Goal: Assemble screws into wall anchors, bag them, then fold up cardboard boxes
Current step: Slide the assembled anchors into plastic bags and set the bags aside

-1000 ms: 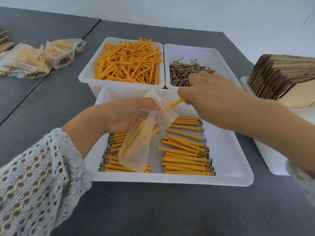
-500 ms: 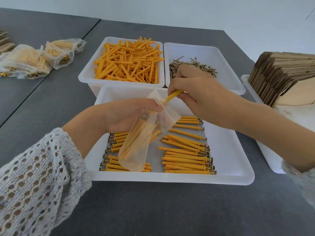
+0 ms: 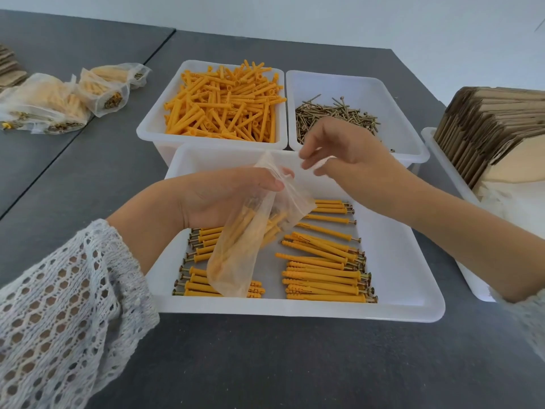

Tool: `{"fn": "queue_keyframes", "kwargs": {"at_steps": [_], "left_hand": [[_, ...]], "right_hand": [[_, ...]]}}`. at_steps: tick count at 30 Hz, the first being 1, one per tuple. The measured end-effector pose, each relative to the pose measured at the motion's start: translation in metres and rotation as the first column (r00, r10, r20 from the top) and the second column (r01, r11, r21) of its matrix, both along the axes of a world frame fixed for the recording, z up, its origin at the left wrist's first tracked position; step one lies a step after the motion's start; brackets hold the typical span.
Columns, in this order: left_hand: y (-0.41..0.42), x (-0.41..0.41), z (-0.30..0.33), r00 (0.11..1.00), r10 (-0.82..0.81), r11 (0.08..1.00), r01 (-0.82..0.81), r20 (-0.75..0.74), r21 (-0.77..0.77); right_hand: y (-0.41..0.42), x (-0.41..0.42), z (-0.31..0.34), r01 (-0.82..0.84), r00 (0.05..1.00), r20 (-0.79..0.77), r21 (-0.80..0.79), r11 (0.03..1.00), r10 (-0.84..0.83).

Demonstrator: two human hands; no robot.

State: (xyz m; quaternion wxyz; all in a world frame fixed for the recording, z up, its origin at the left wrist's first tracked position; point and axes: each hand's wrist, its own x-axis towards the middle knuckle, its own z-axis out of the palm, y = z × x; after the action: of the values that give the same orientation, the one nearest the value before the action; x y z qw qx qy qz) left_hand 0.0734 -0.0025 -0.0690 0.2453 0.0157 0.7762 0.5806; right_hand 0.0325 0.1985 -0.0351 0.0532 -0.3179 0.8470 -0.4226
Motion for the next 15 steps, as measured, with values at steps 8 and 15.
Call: {"fn": "queue_keyframes", "kwargs": {"at_steps": [8, 15], "left_hand": [[-0.006, 0.004, -0.002, 0.988, -0.059, 0.995, 0.047, -0.145, -0.085], [-0.008, 0.003, -0.004, 0.997, -0.033, 0.997, 0.038, -0.065, 0.070]], "right_hand": [[0.020, 0.004, -0.041, -0.137, 0.986, 0.091, 0.919, 0.369, 0.139], [0.022, 0.013, -0.049, -0.096, 0.982, 0.034, 0.938, 0.334, 0.187]]}}
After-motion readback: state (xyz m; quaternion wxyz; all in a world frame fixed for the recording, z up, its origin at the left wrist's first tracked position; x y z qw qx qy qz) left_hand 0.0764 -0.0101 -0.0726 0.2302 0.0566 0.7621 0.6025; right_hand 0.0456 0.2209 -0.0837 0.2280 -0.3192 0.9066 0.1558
